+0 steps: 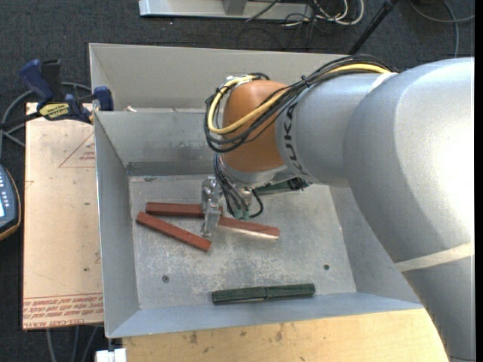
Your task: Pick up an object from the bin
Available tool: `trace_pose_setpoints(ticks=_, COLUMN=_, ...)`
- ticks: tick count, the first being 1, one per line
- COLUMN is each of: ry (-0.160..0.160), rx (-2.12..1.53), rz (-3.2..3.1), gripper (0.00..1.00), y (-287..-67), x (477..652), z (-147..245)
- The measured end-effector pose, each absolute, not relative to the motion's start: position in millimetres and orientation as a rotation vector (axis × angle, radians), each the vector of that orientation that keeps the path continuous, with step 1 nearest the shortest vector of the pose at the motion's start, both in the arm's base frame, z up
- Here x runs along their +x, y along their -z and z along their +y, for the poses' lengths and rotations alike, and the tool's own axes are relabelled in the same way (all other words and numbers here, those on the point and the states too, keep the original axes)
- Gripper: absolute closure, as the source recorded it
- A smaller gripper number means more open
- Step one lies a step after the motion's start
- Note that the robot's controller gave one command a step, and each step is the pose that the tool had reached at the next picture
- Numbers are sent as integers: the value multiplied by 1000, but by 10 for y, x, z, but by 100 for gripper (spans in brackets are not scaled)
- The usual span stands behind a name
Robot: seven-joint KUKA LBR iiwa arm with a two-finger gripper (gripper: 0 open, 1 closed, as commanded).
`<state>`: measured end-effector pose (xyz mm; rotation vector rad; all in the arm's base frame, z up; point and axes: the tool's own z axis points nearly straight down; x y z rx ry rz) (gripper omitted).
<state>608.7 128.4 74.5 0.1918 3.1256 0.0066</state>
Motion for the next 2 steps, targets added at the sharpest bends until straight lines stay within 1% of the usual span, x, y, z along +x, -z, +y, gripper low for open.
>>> trace_pose_setpoints(ticks=1, ry=-8, rx=176, rz=3124, gripper=100, y=-1842, x=6334, z=1464)
trace_pose_setpoints(ticks=2, ry=0, rx=302, rz=3132, gripper=100, y=-1610, x=5687, z=1455)
